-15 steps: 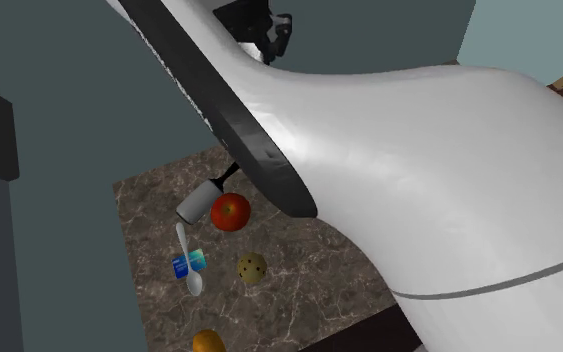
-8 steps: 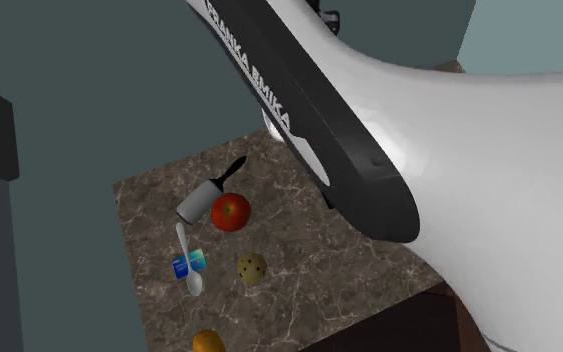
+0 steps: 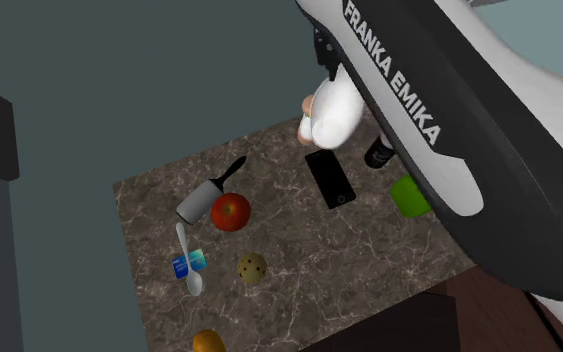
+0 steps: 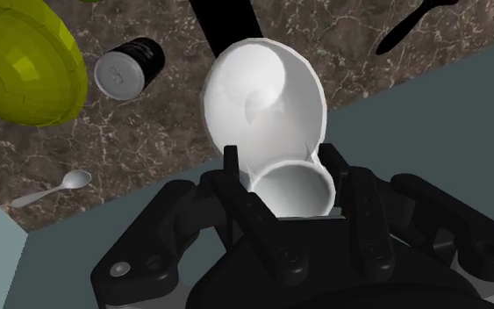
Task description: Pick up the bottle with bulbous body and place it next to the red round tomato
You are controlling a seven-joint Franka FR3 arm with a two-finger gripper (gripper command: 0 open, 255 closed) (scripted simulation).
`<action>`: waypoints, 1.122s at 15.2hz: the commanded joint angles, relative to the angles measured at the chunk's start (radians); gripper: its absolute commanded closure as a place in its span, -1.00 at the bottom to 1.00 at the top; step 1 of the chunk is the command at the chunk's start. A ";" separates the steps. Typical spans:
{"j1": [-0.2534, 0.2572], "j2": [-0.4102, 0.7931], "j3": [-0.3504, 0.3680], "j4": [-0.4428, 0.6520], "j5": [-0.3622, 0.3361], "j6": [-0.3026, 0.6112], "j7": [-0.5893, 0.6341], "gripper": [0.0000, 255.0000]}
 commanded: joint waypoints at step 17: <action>-0.242 -0.093 -0.186 -0.109 0.065 0.026 -0.430 1.00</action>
